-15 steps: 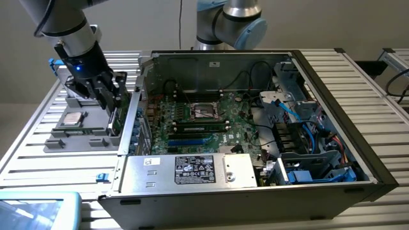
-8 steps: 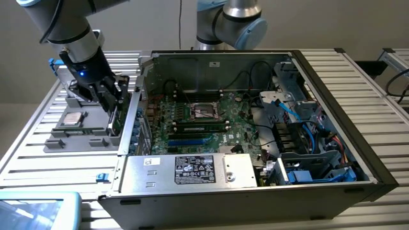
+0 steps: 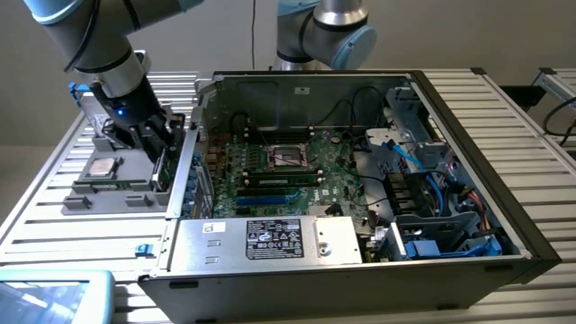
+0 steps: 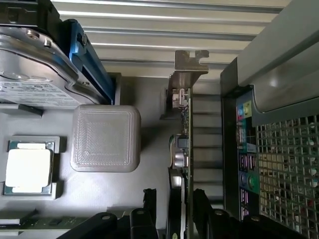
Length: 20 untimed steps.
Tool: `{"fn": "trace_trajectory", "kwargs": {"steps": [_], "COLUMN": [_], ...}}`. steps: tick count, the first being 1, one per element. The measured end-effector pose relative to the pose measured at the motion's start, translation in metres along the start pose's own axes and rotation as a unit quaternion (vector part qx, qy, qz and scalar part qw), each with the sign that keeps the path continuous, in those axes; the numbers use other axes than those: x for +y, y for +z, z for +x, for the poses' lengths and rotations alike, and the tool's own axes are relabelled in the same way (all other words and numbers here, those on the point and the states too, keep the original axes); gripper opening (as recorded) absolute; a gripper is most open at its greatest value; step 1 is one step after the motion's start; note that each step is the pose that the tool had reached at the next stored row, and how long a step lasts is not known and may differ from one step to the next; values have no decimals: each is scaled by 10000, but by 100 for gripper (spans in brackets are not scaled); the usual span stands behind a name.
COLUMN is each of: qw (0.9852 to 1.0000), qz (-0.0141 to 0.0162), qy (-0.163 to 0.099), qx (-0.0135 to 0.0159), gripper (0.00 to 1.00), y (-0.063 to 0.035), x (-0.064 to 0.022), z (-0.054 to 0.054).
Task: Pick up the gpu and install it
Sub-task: 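Pick up the gpu and move the gpu toward the slot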
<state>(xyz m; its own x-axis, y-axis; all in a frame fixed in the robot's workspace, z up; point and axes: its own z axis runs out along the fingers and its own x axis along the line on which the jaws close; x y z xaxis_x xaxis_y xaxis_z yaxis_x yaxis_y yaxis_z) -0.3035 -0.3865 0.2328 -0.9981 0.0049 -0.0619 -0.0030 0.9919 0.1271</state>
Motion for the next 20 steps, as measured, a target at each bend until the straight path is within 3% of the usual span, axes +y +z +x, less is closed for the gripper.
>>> {"fn": "trace_trajectory", "kwargs": {"steps": [7, 15, 17, 20], "qw": [10000, 10000, 10000, 10000], "qz": [1, 2, 2, 2], "qy": [30, 45, 45, 45], "qx": [-4, -5, -6, -6], "gripper": [44, 44, 35, 29], "y": [94, 108, 108, 108], "x": [-12, -14, -14, -14], "z": [-11, -14, -14, -14]}}
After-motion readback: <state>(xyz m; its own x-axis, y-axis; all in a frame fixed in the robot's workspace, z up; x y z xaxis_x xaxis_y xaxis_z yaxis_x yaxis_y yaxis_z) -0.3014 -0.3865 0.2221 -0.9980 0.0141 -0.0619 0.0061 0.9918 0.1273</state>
